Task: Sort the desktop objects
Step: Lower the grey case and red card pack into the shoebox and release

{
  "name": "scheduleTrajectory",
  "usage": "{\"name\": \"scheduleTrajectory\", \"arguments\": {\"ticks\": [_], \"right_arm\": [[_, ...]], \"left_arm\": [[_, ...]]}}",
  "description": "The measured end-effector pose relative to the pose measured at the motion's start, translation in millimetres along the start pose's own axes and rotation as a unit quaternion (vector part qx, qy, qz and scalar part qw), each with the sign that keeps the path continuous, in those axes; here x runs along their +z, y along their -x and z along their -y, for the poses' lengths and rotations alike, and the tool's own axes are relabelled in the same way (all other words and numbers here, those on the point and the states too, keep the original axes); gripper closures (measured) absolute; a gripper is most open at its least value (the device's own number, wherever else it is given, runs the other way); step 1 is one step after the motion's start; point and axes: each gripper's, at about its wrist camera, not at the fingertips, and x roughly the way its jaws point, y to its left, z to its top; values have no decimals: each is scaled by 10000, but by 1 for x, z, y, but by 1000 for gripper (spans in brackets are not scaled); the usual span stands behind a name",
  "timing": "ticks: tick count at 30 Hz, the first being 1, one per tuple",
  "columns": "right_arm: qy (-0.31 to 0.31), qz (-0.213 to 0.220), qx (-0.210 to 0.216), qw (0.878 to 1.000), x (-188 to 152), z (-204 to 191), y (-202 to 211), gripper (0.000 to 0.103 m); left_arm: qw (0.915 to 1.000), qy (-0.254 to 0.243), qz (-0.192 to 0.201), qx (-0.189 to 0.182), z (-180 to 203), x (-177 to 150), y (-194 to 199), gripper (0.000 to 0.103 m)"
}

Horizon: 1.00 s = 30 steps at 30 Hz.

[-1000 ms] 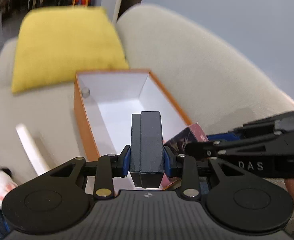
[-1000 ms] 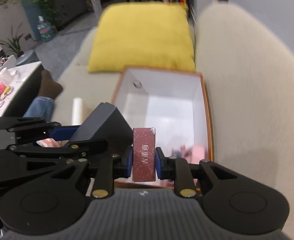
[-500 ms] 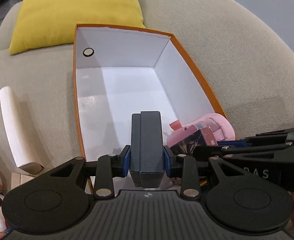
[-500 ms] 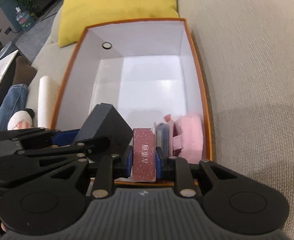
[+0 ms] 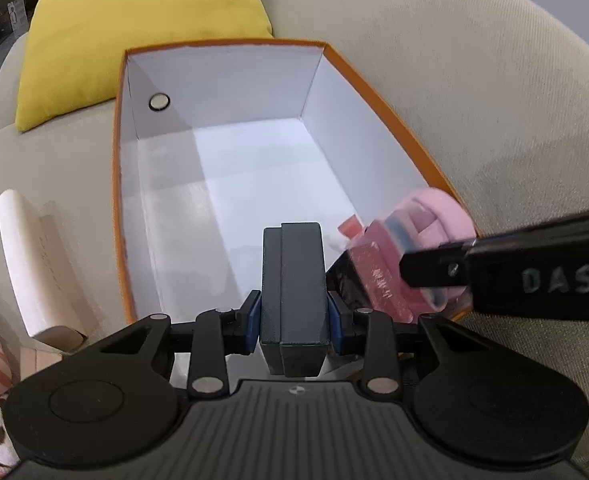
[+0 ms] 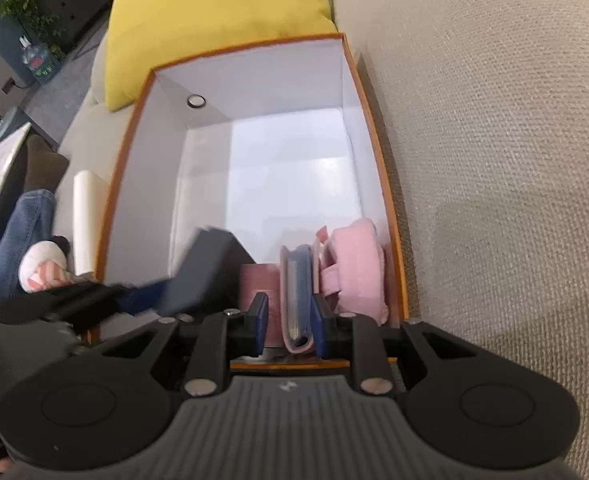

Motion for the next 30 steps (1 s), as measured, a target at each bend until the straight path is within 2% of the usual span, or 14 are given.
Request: {"name": "scheduleTrajectory", "arguments": {"ticks": [2,7,17,18,21,24,30], "right_arm": [[65,80,-44,9999,0,-2,3,78],[66,96,-57,9999,1,-2,1,78],[61,-6,-59,10000,0,-2,-8,78],[59,-21,-37,10000,-1,-2,-9,80],[60,-51,-42,10000,-2,-2,-11,83],[23,-110,33,9999,-3,-1,-15,90],[60,-104,-13,9999,-5,-3,-15,90]], "left_arm": [[10000,27,-39,-20,3,0,-2,64],[9966,432,-323,-618,-5,2,-6,58],[9900,577,-538,-1172,-19,3,1,56],[9893,578,-545,-1227,-20,3,0,56],[9878,599,-579,-1312,-24,3,-3,60],[9873,578,-588,-1355,-25,1,-5,60],[9888,494,-549,-1300,-23,2,-4,60]]}}
